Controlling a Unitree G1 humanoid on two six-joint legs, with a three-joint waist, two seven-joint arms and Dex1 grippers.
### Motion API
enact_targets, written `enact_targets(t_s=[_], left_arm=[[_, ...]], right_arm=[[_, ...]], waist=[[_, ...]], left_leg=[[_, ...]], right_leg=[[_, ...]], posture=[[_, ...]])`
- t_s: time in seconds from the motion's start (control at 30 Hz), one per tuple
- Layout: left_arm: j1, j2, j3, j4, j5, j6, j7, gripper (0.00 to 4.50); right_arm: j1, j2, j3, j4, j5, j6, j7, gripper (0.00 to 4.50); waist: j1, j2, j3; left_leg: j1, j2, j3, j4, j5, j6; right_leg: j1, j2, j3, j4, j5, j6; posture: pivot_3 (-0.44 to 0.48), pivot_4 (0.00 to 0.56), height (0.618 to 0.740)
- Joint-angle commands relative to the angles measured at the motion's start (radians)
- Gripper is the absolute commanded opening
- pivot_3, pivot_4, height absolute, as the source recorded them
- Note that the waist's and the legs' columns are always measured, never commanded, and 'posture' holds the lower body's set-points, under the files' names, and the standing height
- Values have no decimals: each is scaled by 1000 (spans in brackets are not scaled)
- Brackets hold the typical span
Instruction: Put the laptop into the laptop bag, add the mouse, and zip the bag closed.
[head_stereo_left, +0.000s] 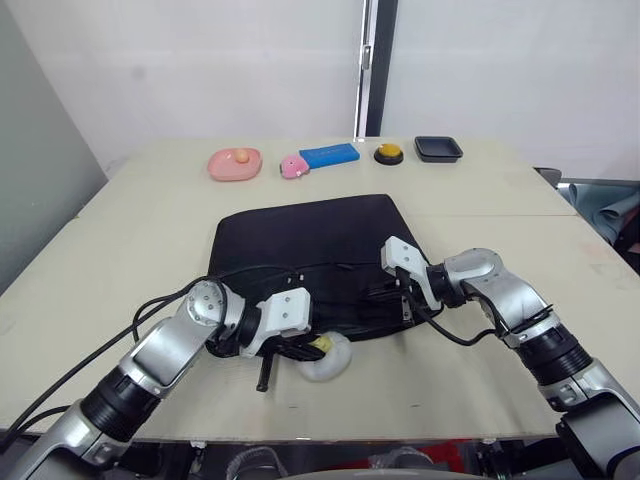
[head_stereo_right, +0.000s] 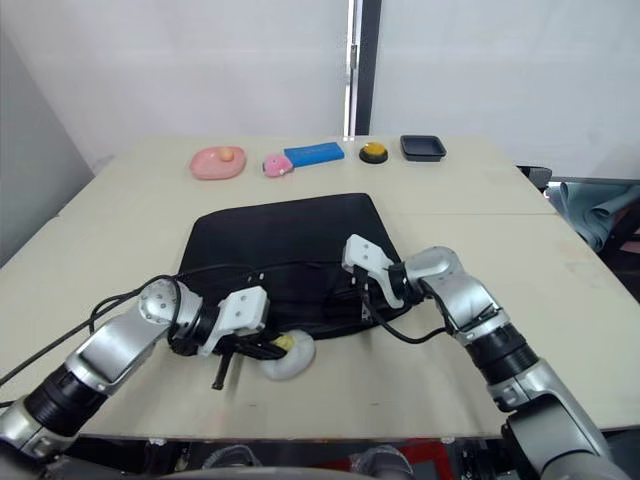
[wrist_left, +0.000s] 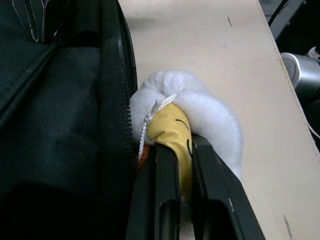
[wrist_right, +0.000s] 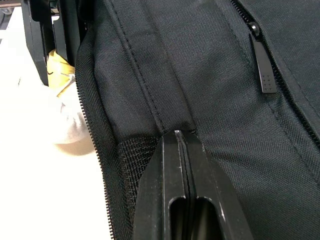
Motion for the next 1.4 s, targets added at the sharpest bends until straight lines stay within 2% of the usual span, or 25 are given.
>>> enact_targets(t_s=[0.03, 0.1, 0.13, 0.2, 0.3, 0.4, 0.47, 0.53, 0.6, 0.73, 0.9, 1.07, 1.13, 1.2, 1.37, 1.4], left_arm=[[-5, -20, 4, 20, 5, -27, 13, 37], [5, -37, 34, 7, -44, -16, 11, 37], [10, -48, 54, -8, -87, 9, 6, 811], [19, -53, 87, -38, -163, 68, -15, 1386], [34, -26, 131, -86, -264, 139, -59, 2567], [65, 39, 201, -121, -337, 174, -95, 3594], [115, 128, 249, -149, -357, 154, -160, 4366], [173, 227, 322, -175, -402, 147, -240, 4473], [201, 288, 391, -179, -451, 157, -279, 4473], [241, 357, 492, -156, -491, 156, -313, 4473], [288, 394, 590, -107, -479, 125, -319, 4473], [343, 371, 705, -36, -442, 52, -278, 4473], [375, 334, 728, 9, -383, -63, -260, 4473], [405, 296, 738, 42, -337, -184, -259, 4473], [413, 225, 720, 118, -282, -346, -235, 4473], [400, 211, 714, 121, -301, -321, -219, 4473]], right_arm=[[41, -3, 74, 30, -31, 41, 8, 0], [39, -4, 72, 33, -30, 40, 8, 0], [38, -3, 72, 34, -30, 39, 7, 0], [34, 0, 73, 38, -31, 37, 6, 0], [28, 5, 73, 43, -31, 36, 6, 0], [24, 10, 72, 48, -32, 34, 6, 0], [24, 11, 70, 50, -32, 32, 7, 0], [23, 12, 68, 52, -34, 29, 7, 0], [19, 14, 65, 57, -34, 26, 8, 0], [8, 19, 58, 72, -35, 19, 7, 0], [10, 19, 55, 71, -36, 15, 7, 0], [16, -1, 28, 51, -26, 18, 5, 0], [18, -19, -9, 24, 3, 34, 11, 0], [23, -40, -37, -7, 29, 44, 16, 0], [69, -119, -96, -106, 86, 84, 23, 0], [92, -144, -117, -134, 95, 94, 19, 0]], waist=[[1, 0, 0], [2, 0, 0], [2, 0, 0], [2, 0, 0], [0, 0, 1], [-4, 0, 2], [-8, 0, 2], [-14, 1, 3], [-11, 2, 4], [-10, 2, 4], [-11, 3, 4], [-10, 3, 4], [-9, 3, 5], [-4, 3, 6], [15, 0, 14], [21, 1, 16]], left_leg=[[0, 0, 0, 0, 0, 0], [0, 0, 0, 0, 0, 0], [0, 0, 0, 0, 0, 0], [0, 0, 0, 0, 0, 0], [-1, 0, 0, 0, 0, 0], [-1, 0, 0, 0, 0, 0], [-1, 0, 0, -1, 0, 0], [-1, 1, 0, -2, 0, 0], [-1, 1, 0, -3, 0, -1], [-1, 1, 0, -3, 0, -1], [-1, 2, 1, -4, 0, -1], [-1, 2, 1, -4, 0, -1], [-1, 2, 1, -4, 0, -1], [-2, 2, 1, -4, 0, -1], [-3, 2, 1, -4, 0, -1], [-3, 2, 1, -4, 0, -1]], right_leg=[[0, 0, 0, 0, 0, 0], [0, 0, 0, 0, 0, 0], [0, 0, 0, 0, 0, 0], [0, 0, 0, 0, 0, 0], [-1, 0, 0, 0, 0, 0], [-1, 0, 0, 0, 0, 0], [-2, 0, 0, 0, 0, 0], [-3, 2, 0, 0, 0, 0], [-3, 2, 0, -1, -1, 0], [-3, 2, 0, -2, -1, 0], [-3, 2, 0, -1, -1, 0], [-4, 2, 0, -1, -1, 0], [-4, 2, 0, -1, -1, 0], [-4, 2, 0, -2, -1, 0], [-6, 2, -1, -3, -1, 0], [-6, 2, -1, -3, -1, 0]], posture=[[0, 150, 740], [0, 150, 740], [0, 150, 740], [0, 150, 740], [0, 150, 740], [0, 150, 740], [0, 150, 740], [0, 150, 740], [0, 150, 740], [0, 150, 740], [0, 150, 740], [0, 150, 740], [0, 150, 740], [0, 150, 740], [0, 150, 740], [0, 150, 740]])
